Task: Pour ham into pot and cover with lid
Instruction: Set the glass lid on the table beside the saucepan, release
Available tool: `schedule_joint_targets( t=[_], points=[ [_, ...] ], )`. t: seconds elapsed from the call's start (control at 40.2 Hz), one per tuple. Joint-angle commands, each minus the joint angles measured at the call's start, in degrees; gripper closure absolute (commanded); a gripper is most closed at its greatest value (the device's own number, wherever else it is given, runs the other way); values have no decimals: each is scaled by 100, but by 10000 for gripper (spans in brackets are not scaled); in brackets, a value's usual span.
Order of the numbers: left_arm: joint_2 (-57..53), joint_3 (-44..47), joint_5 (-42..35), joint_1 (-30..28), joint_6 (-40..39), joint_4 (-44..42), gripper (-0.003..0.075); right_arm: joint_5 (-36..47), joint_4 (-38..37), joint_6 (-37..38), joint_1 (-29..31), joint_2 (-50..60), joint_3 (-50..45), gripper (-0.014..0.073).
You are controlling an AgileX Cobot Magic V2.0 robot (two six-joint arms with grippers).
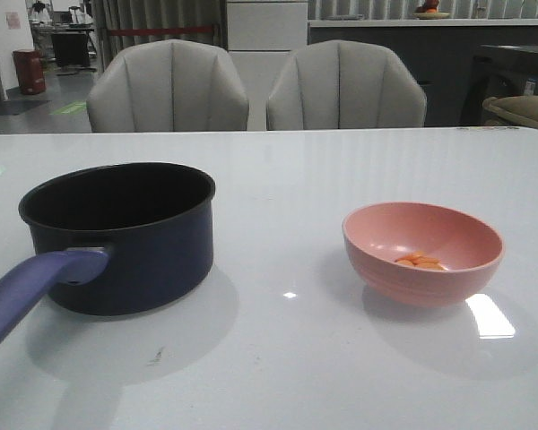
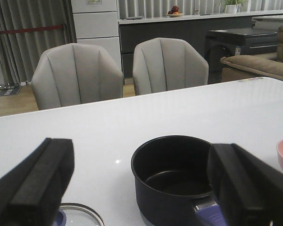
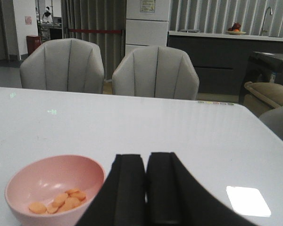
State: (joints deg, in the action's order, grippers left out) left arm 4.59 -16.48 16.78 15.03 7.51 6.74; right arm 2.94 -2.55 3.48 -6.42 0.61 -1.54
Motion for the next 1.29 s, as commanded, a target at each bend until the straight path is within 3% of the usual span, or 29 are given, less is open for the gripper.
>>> schedule_joint_targets(
  t=[0.0,0.224,0.323,0.721,0.796,0.97,1.268],
  points=[
    [59,-149,-508,33,-26,60,115,971,-54,-12,32,88,54,444],
    [59,-149,-528,33,-26,60,115,-908,26,31,21,-871,1411,444],
    [59,-149,-520,33,-26,60,115,-1344,26,31,21,-1465,1905,444],
    [59,-149,-530,33,-26,60,115,-1344,255,31,21,-2786,2193,438],
    [59,-149,-520,33,-26,60,115,-1335,423,31,21,-3164,2327,378],
    [59,-149,-484,33,-26,60,115,-1353,865,31,21,-4143,2687,143],
    [59,-149,-476,33,-26,60,115,-1819,1210,31,-269,-6277,3789,129]
  ],
)
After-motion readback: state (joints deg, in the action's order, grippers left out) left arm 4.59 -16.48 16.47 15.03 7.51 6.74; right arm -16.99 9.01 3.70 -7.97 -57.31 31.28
